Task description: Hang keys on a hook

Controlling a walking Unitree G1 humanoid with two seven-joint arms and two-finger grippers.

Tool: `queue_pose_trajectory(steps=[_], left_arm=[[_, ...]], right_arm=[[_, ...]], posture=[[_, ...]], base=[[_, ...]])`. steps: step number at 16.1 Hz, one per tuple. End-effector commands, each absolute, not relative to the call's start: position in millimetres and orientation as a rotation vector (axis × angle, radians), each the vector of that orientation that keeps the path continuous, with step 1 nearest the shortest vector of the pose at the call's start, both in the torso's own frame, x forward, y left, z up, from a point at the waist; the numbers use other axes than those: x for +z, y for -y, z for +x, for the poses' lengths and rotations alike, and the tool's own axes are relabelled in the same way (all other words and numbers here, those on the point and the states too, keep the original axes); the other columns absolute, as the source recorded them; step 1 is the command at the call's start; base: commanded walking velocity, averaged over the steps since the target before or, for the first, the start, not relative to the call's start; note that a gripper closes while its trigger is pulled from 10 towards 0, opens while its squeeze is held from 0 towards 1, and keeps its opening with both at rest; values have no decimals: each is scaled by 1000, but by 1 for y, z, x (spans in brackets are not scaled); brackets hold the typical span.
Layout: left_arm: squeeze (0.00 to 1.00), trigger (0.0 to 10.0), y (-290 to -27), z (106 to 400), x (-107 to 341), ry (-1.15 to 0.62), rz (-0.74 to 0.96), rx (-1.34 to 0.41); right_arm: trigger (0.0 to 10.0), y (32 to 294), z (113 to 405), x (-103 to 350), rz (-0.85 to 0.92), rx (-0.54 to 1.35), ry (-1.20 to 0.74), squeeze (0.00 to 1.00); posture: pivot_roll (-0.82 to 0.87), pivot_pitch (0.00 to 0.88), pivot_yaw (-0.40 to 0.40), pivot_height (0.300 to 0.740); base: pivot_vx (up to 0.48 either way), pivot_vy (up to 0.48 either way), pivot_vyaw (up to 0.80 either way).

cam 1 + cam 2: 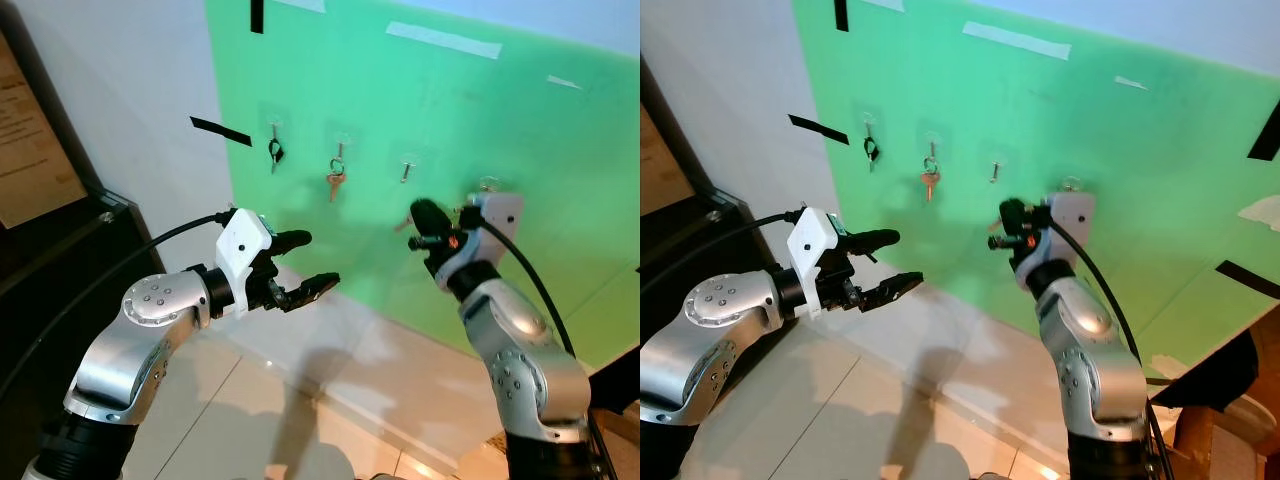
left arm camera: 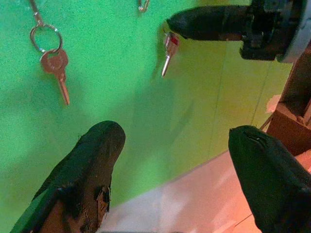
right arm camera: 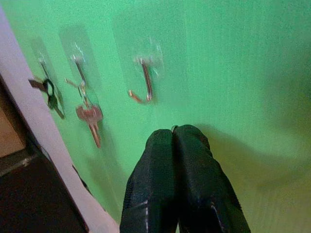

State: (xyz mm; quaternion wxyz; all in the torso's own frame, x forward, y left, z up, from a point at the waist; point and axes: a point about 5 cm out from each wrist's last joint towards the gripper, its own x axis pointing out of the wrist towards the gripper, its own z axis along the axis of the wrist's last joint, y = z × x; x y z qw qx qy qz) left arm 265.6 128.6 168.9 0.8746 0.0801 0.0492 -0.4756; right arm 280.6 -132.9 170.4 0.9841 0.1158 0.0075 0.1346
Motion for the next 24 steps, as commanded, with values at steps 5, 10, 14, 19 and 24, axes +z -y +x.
queue_pose_trajectory(steps=[5,10,14,19,24], left_arm=[[0,10000,-126,261,171,-130,149,-1043],[0,10000,-125,260,170,-150,139,-1057],[0,10000,-125,260,170,-157,140,-1061],[0,10000,-124,260,170,-160,142,-1066],[0,10000,-123,260,169,-161,142,-1069]], right_arm=[[10000,135,286,185,255,245,0,0],[10000,130,285,196,285,273,10,0],[10000,125,284,199,308,321,1,0],[10000,121,282,201,307,359,-11,0],[10000,115,282,206,319,397,-8,0]], posture=[[-27,0,-46,740],[-33,0,-36,740],[-33,0,-36,740],[-34,0,-34,740],[-33,0,-36,740]], base=[[0,0,0],[0,0,0],[0,0,0],[0,0,0],[0,0,0]])
